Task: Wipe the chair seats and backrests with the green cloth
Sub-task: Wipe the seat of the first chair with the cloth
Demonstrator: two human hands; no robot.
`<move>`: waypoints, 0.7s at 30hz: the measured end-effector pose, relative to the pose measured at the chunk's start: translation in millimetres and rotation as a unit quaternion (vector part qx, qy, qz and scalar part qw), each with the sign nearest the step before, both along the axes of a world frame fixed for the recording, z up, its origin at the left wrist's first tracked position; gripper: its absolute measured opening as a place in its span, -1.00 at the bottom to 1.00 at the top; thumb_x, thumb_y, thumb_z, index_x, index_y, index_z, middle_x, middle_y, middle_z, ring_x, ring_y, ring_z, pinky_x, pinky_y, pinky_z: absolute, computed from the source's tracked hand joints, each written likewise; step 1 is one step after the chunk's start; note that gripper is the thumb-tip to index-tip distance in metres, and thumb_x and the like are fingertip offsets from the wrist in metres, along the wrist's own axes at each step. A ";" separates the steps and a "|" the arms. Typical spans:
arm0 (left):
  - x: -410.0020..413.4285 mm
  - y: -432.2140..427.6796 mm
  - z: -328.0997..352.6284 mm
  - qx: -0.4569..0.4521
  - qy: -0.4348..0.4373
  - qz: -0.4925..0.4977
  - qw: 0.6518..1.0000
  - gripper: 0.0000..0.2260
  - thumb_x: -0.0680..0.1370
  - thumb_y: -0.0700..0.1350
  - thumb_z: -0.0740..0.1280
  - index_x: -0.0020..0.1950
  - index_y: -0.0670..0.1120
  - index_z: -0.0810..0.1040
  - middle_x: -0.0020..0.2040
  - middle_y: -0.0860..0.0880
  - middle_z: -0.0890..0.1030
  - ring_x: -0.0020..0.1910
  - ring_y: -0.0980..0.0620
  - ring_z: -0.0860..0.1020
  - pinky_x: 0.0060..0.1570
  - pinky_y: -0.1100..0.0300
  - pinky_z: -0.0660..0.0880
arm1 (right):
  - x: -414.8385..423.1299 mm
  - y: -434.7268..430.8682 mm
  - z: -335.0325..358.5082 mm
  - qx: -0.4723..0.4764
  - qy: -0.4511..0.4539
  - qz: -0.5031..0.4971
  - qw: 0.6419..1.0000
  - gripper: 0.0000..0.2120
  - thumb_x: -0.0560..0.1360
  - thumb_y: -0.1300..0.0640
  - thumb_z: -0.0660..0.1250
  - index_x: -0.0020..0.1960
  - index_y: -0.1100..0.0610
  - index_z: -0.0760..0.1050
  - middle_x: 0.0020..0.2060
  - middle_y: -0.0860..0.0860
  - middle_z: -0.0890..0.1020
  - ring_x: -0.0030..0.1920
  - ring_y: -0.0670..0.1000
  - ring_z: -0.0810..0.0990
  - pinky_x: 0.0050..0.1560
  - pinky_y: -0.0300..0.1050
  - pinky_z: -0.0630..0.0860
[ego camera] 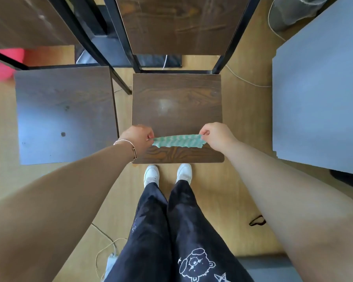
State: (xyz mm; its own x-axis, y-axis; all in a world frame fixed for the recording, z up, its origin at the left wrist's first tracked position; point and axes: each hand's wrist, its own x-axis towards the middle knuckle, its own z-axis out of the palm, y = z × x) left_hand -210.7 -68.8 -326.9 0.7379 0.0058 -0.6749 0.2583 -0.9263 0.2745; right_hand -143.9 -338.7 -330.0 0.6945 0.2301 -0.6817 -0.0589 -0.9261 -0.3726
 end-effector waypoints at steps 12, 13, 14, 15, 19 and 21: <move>84.0 -12.5 -85.3 0.066 -0.045 -0.033 0.996 -0.78 0.55 -0.10 0.22 0.15 0.01 0.57 0.17 -0.09 0.57 0.12 -0.16 0.52 0.09 0.03 0.49 | 79.6 10.8 -89.9 -0.002 -0.046 -0.021 0.999 -0.86 0.55 0.21 0.33 0.02 0.09 0.66 0.01 0.00 0.67 0.00 0.04 0.59 -0.04 -0.19 0.44; 89.3 -11.7 -90.3 0.062 -0.053 -0.023 0.996 -0.78 0.55 -0.11 0.23 0.15 0.01 0.57 0.16 -0.10 0.57 0.13 -0.17 0.51 0.09 0.03 0.48 | 85.0 11.7 -94.0 0.003 -0.053 -0.032 0.998 -0.86 0.55 0.21 0.33 0.03 0.09 0.66 0.01 -0.01 0.67 -0.01 0.02 0.57 -0.05 -0.20 0.42; 93.3 -10.6 -94.4 0.059 -0.065 -0.013 0.996 -0.79 0.55 -0.12 0.23 0.14 0.00 0.56 0.15 -0.11 0.56 0.13 -0.17 0.50 0.08 0.03 0.45 | 88.7 12.3 -98.2 0.007 -0.059 -0.045 0.997 -0.85 0.55 0.20 0.33 0.04 0.10 0.66 0.00 -0.01 0.66 -0.03 0.00 0.55 -0.05 -0.21 0.40; 96.8 -9.3 -99.2 0.056 -0.078 -0.006 0.995 -0.79 0.55 -0.12 0.23 0.14 -0.01 0.55 0.14 -0.11 0.55 0.13 -0.17 0.49 0.07 0.02 0.43 | 91.3 12.9 -102.5 0.012 -0.062 -0.058 0.996 -0.86 0.56 0.19 0.33 0.04 0.10 0.66 0.00 -0.01 0.66 -0.03 -0.01 0.54 -0.05 -0.21 0.39; 97.6 -3.1 -110.9 0.075 -0.095 -0.033 0.992 -0.71 0.57 0.00 0.25 0.28 0.01 0.46 0.22 -0.08 0.48 0.22 -0.15 0.41 0.17 -0.03 0.40 | 89.8 13.1 -111.5 0.017 -0.060 -0.090 0.994 -0.84 0.56 0.11 0.36 0.08 0.12 0.64 0.03 0.01 0.66 0.06 0.04 0.59 0.03 -0.12 0.49; 90.1 -1.2 -113.0 0.103 -0.116 -0.069 0.985 -0.62 0.56 0.08 0.26 0.35 0.01 0.38 0.26 -0.08 0.42 0.25 -0.16 0.37 0.19 -0.05 0.37 | 84.7 11.1 -113.6 0.008 -0.055 -0.098 0.994 -0.81 0.55 0.08 0.38 0.08 0.17 0.62 0.01 0.05 0.67 0.03 0.09 0.61 0.05 -0.07 0.53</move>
